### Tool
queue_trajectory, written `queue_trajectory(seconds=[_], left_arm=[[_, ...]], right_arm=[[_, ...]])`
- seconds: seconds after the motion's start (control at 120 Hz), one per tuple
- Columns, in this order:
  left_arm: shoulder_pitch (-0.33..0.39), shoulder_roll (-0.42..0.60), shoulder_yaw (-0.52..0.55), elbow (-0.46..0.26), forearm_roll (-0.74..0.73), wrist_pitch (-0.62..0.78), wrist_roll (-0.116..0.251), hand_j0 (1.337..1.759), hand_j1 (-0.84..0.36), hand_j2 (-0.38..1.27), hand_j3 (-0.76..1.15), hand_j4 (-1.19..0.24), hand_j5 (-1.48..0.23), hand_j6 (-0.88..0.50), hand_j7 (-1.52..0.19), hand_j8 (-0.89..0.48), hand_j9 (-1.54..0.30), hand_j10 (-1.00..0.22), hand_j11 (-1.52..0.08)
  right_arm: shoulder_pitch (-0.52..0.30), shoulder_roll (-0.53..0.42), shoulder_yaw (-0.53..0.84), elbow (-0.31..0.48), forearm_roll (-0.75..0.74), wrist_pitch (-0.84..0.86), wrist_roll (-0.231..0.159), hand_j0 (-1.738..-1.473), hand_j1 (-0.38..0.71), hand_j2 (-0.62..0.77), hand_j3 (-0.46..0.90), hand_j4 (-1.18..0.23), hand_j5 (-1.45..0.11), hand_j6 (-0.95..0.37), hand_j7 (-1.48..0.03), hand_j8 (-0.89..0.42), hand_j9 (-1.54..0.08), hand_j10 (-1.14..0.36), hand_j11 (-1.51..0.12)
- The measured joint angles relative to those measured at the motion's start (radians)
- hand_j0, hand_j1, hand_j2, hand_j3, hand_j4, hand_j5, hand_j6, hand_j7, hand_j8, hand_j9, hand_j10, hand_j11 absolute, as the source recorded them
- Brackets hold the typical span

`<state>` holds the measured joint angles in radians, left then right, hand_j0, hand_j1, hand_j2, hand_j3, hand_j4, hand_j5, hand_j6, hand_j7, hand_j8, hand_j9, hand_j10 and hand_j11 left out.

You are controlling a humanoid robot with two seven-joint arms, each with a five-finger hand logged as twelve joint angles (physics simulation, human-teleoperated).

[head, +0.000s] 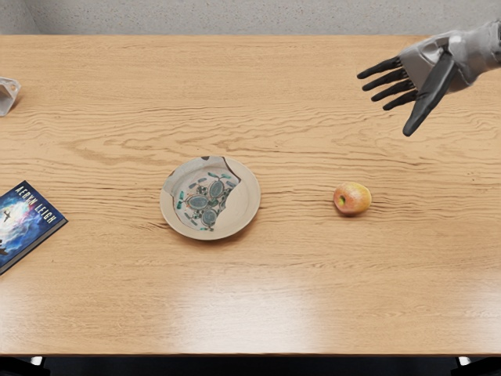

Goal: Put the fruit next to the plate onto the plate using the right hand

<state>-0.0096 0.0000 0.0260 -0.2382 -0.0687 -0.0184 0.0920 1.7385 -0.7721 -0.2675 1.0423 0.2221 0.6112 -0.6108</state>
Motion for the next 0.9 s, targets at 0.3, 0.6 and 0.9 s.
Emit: queue_trajectory(seconds=[0.3,0.6,0.9], left_arm=[[0.000,0.000,0.000,0.000,0.000,0.000,0.000,1.658,0.35,0.00,0.00,0.00,0.00,0.00,0.00,0.00,0.00,0.00,0.00],[-0.001,0.000,0.000,0.000,0.000,0.000,0.000,1.658,0.35,0.00,0.00,0.00,0.00,0.00,0.00,0.00,0.00,0.00,0.00],[0.000,0.000,0.000,0.000,0.000,0.000,0.000,1.658,0.35,0.00,0.00,0.00,0.00,0.00,0.00,0.00,0.00,0.00,0.00]], right_arm=[[0.007,0.063,0.001,0.025,-0.004,0.000,0.000,-1.658,-0.33,0.00,0.00,-0.02,-0.02,-0.02,-0.02,-0.02,-0.02,-0.02,-0.02],[0.151,0.338,-0.369,0.047,-0.258,-0.530,0.000,-1.658,-0.33,0.00,0.00,-0.02,-0.02,-0.02,-0.02,-0.02,-0.02,-0.01,-0.02],[0.174,0.409,-0.444,0.460,-0.279,-1.105,0.000,-1.658,-0.33,0.00,0.00,-0.02,-0.02,-0.02,-0.02,-0.02,-0.02,-0.02,-0.02]])
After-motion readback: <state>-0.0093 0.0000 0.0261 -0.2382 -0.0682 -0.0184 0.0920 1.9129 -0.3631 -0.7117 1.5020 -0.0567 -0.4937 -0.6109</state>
